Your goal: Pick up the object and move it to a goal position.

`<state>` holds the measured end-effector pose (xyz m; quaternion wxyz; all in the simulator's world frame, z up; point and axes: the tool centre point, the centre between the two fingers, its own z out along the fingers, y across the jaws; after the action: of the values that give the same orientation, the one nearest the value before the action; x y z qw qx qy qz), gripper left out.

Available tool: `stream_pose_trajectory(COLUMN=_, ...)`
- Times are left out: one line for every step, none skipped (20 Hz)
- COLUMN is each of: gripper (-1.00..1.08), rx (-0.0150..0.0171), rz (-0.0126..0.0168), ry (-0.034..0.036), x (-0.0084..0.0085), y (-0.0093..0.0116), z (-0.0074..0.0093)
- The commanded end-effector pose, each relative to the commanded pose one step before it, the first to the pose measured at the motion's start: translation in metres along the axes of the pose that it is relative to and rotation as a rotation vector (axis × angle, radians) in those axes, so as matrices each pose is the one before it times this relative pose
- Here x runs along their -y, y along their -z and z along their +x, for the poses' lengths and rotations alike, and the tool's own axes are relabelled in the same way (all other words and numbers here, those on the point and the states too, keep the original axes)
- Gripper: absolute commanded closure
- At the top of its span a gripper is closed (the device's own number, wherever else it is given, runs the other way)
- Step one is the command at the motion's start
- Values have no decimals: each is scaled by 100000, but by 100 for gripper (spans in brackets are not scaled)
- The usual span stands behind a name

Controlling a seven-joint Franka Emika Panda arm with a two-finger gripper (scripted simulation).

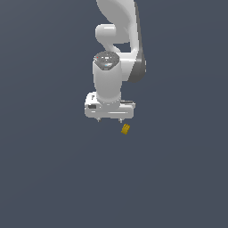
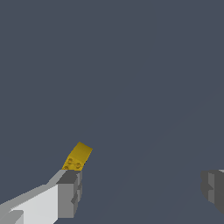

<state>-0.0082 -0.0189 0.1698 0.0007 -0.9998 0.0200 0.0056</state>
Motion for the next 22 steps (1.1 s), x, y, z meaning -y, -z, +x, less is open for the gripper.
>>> stream_pose_trajectory(gripper=-92, rx=-12, rz=21, ry=-879, x=235, y=-209, z=-62)
stream_pose_trajectory(gripper=-92, rx=1, rz=25, ry=-640, x=132, y=-145, z=-45)
stream_pose_trajectory(gripper=-92, rx=3, rz=29, ry=-743, x=151, y=-168, z=-54)
stream_pose_trajectory(gripper=-92, rx=-5, rz=27, ry=-837, x=170, y=-185, z=-62)
stream_pose_trajectory(gripper=-92, rx=-17, rz=23, ry=-936, x=190, y=-202, z=-70)
stream_pose_trajectory(gripper=-92, rx=-26, rz=20, ry=-1040, x=209, y=-221, z=-80)
stream_pose_trajectory(gripper=-92, rx=-28, rz=22, ry=-1145, x=229, y=-243, z=-92)
stream_pose_trajectory(gripper=-92, rx=-25, rz=25, ry=-1256, x=247, y=-267, z=-108)
stream_pose_trajectory(gripper=-92, rx=-24, rz=27, ry=-1365, x=264, y=-290, z=-124)
stream_pose_trajectory(gripper=-92, rx=-27, rz=26, ry=-1471, x=281, y=-311, z=-140)
stream_pose_trajectory(gripper=-92, rx=-30, rz=25, ry=-1579, x=296, y=-331, z=-158)
stream_pose_trajectory(gripper=-92, rx=-32, rz=24, ry=-1687, x=310, y=-352, z=-178)
stream_pose_trajectory(gripper=-92, rx=-34, rz=23, ry=-1795, x=323, y=-373, z=-200)
stream_pose_trajectory(gripper=-92, rx=-37, rz=21, ry=-1906, x=333, y=-393, z=-223)
stream_pose_trajectory(gripper=-92, rx=-40, rz=18, ry=-2014, x=342, y=-412, z=-247)
stream_pose_trajectory(gripper=-92, rx=-43, rz=15, ry=-2075, x=341, y=-421, z=-267)
stream_pose_trajectory(gripper=-92, rx=-44, rz=10, ry=-2077, x=329, y=-418, z=-280)
stream_pose_trajectory(gripper=-92, rx=-46, rz=6, ry=-2079, x=317, y=-415, z=-292)
stream_pose_trajectory(gripper=-92, rx=-48, rz=2, ry=-2080, x=304, y=-412, z=-303)
stream_pose_trajectory(gripper=-92, rx=-51, rz=-1, ry=-2078, x=290, y=-408, z=-313)
stream_pose_trajectory(gripper=-92, rx=-52, rz=-5, ry=-1996, x=267, y=-389, z=-311)
stream_pose_trajectory(gripper=-92, rx=-51, rz=-7, ry=-1890, x=240, y=-365, z=-302)
